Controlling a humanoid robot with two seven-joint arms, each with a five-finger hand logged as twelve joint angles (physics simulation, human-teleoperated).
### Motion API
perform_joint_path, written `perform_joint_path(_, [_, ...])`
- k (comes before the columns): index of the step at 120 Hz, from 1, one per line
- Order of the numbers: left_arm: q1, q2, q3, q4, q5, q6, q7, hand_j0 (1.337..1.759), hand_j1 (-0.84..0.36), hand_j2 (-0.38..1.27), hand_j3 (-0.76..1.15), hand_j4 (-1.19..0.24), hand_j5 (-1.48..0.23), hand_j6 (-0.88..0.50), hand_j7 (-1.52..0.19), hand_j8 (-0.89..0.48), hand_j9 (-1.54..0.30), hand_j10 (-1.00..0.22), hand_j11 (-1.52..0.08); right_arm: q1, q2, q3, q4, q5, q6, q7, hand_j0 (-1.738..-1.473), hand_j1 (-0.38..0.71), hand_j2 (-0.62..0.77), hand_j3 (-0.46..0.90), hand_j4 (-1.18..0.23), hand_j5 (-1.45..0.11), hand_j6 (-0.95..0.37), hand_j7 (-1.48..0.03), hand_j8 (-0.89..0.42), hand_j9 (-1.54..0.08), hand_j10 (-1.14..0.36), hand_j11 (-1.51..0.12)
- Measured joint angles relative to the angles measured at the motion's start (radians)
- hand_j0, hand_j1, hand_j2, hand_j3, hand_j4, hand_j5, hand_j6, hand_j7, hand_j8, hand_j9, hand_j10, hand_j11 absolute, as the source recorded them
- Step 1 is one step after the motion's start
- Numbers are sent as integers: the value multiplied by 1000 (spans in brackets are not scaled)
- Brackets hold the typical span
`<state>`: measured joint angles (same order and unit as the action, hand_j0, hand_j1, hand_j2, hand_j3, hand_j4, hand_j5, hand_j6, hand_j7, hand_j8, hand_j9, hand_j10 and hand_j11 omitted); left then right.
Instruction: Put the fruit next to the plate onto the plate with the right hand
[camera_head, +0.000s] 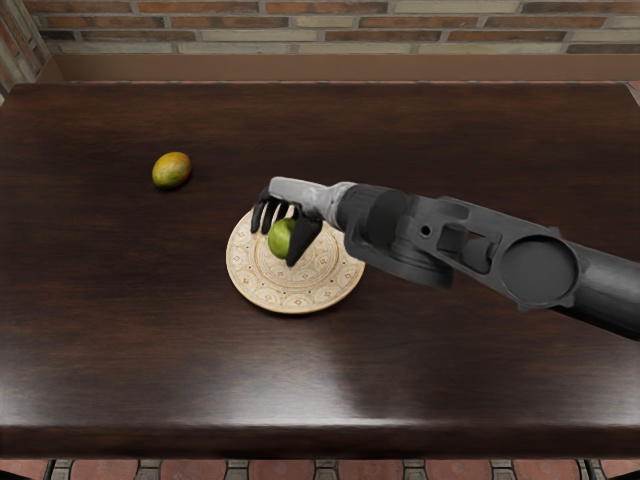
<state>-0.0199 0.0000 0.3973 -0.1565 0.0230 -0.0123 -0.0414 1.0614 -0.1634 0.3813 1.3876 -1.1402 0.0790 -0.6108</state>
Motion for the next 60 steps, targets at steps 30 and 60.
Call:
perform_joint_path(30, [0, 0, 0, 0, 0, 0, 0, 1658, 69, 47, 0, -233, -304, -233, -304, -233, -304, -233, -304, -2, 0, 3, -3, 3, -4, 0, -1658, 192, 18, 0, -473, -631, -453, -621, -416, -626, -460, -628])
perform_joint_path(60, [0, 0, 0, 0, 0, 0, 0, 1658, 69, 47, 0, -233, -304, -233, -304, -233, -304, -233, -304, -4, -11, 17, -2, 11, -3, 0, -1658, 99, -42, 0, -380, -499, -375, -496, -364, -497, -376, -498])
